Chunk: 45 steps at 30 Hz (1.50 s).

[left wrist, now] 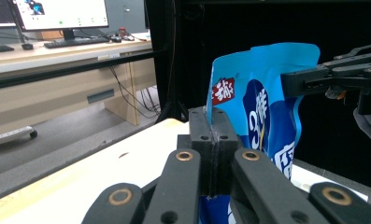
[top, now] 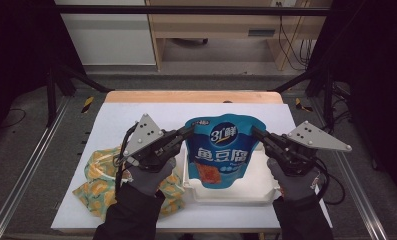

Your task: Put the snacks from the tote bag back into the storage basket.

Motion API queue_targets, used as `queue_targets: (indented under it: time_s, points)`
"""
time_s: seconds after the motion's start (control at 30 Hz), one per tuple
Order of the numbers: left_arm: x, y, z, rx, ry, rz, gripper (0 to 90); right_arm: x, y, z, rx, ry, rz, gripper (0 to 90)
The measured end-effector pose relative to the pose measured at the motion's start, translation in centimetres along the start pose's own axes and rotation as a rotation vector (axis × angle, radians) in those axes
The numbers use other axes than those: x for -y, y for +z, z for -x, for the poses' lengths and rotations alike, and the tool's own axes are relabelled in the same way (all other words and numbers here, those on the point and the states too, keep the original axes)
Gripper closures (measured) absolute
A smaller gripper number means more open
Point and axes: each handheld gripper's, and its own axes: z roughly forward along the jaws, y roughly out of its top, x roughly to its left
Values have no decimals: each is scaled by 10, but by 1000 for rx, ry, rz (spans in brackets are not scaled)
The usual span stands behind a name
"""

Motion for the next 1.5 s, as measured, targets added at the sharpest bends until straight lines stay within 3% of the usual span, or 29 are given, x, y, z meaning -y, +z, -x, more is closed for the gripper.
queue_targets:
  time_s: [0.8, 1.5]
  points:
    - [31, 9, -3, 9, -24, -66, 900, 33, 12, 5, -13, 31, -50, 900]
    - [52, 5, -9, -6, -40, -103, 900, 50, 22, 0, -40, 41, -78, 900]
